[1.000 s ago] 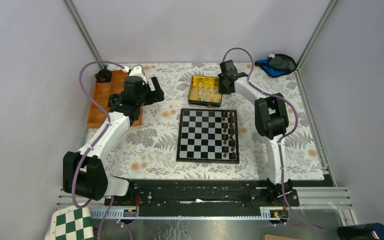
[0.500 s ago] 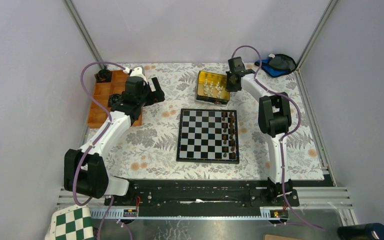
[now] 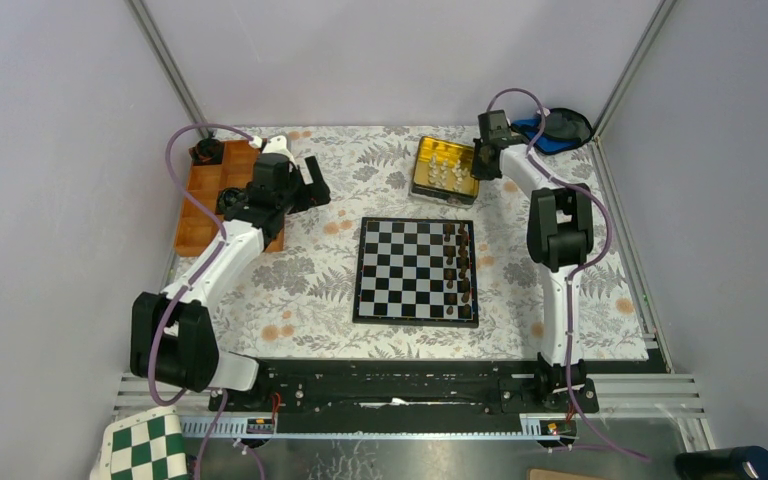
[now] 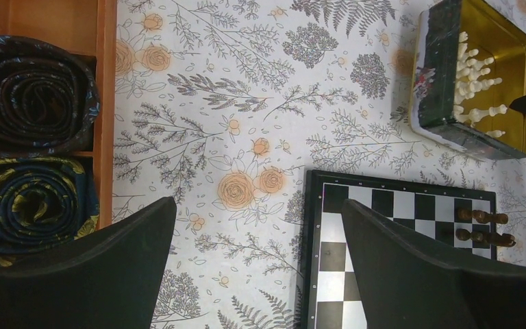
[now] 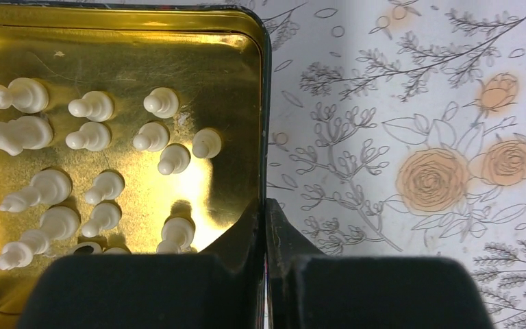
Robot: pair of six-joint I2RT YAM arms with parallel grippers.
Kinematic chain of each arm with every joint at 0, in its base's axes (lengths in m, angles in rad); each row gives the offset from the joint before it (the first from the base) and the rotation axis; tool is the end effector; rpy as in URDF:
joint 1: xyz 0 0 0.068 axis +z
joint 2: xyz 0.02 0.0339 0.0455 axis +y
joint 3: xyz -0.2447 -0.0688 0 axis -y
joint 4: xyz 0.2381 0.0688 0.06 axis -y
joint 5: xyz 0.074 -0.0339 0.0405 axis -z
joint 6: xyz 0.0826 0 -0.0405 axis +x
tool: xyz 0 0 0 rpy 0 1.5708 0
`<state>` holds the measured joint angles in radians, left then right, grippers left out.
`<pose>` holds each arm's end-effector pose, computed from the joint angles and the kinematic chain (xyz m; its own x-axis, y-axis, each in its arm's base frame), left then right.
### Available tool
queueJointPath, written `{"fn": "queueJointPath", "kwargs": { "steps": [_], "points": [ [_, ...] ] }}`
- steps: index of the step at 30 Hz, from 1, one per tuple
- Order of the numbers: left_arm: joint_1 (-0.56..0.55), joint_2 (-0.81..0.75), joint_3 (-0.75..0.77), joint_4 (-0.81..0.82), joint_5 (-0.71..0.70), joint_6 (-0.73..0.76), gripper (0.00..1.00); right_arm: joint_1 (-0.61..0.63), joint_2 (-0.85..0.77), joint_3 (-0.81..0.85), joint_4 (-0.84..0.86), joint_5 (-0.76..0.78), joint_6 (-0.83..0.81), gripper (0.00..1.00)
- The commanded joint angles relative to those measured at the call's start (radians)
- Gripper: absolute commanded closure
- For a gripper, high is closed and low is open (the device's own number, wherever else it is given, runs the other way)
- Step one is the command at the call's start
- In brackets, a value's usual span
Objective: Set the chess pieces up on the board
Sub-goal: Place the storage box at the center of the board.
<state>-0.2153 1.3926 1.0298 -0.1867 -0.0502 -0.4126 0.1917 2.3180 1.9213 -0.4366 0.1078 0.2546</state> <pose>0.3467 -0.0716 0.2442 -0.5362 -0.2927 -0.7917 -0.0474 0.9469 -0.3180 0.5260 0.0930 0.1408 -0.7330 0.1128 -0.6708 0.0684 0.9934 0.0923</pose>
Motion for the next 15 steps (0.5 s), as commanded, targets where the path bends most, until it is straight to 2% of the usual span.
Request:
{"fn": "queueJointPath", "kwargs": {
  "steps": [1,15],
  "points": [
    [-0.003,0.011,0.008,0.047,-0.005,-0.002,0.01,-0.021,-0.091,0.047,0.013,0.035,-0.028,1.00],
    [-0.002,0.029,0.033,0.050,0.019,0.011,0.01,-0.093,-0.182,-0.005,-0.003,0.146,-0.090,1.00]
  ]
}}
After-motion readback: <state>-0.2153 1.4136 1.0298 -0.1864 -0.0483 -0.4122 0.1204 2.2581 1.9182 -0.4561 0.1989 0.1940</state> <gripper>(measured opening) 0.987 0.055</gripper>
